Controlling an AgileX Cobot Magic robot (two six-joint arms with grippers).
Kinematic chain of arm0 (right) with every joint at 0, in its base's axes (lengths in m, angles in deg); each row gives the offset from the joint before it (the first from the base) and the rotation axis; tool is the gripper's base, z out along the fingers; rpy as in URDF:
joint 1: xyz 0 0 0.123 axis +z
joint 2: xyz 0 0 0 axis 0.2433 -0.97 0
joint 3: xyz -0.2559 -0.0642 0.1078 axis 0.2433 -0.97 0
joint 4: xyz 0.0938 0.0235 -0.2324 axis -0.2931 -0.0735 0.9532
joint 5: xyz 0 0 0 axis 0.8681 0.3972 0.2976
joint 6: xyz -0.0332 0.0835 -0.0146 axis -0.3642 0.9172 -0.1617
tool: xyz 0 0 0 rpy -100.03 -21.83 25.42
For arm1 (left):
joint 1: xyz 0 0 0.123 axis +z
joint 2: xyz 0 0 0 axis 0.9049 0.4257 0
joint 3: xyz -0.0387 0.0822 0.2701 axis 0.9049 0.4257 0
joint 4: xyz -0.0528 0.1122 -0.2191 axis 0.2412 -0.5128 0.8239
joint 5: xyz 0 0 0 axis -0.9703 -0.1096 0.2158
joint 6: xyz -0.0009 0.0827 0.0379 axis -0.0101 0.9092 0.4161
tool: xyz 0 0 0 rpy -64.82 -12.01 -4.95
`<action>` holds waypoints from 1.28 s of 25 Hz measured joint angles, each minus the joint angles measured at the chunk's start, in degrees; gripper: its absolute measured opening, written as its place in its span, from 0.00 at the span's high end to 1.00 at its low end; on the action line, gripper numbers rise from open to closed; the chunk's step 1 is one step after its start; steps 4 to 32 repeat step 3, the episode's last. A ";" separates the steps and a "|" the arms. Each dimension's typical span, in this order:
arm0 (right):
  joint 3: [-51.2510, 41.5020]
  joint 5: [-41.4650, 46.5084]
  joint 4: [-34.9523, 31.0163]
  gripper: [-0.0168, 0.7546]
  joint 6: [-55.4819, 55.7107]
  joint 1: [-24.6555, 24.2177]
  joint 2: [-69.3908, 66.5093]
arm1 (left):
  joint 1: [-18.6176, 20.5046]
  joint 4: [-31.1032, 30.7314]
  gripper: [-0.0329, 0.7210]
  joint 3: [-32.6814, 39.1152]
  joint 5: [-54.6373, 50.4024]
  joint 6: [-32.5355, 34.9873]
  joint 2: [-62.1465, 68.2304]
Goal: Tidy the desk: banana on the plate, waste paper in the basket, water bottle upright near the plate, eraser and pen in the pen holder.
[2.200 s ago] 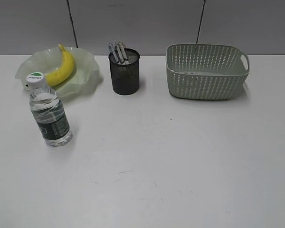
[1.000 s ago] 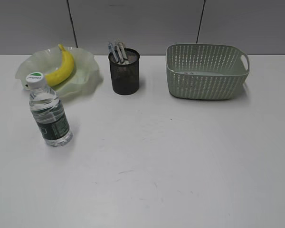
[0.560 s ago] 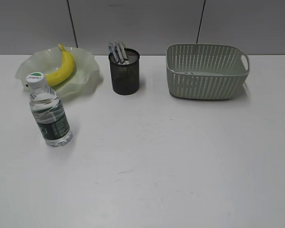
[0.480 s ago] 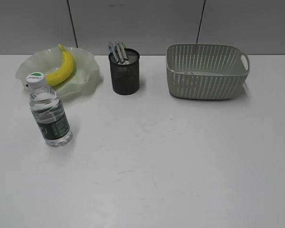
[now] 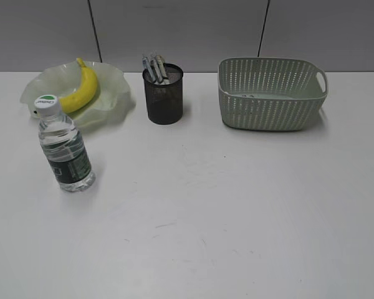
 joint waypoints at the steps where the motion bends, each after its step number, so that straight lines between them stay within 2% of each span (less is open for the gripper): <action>1: 0.00 0.00 0.00 0.29 0.00 0.00 0.00 | 0.00 0.00 0.64 0.00 0.00 0.00 0.00; 32: 0.00 0.00 0.00 0.29 0.00 0.00 0.00 | 0.00 0.00 0.64 0.00 0.00 0.00 0.00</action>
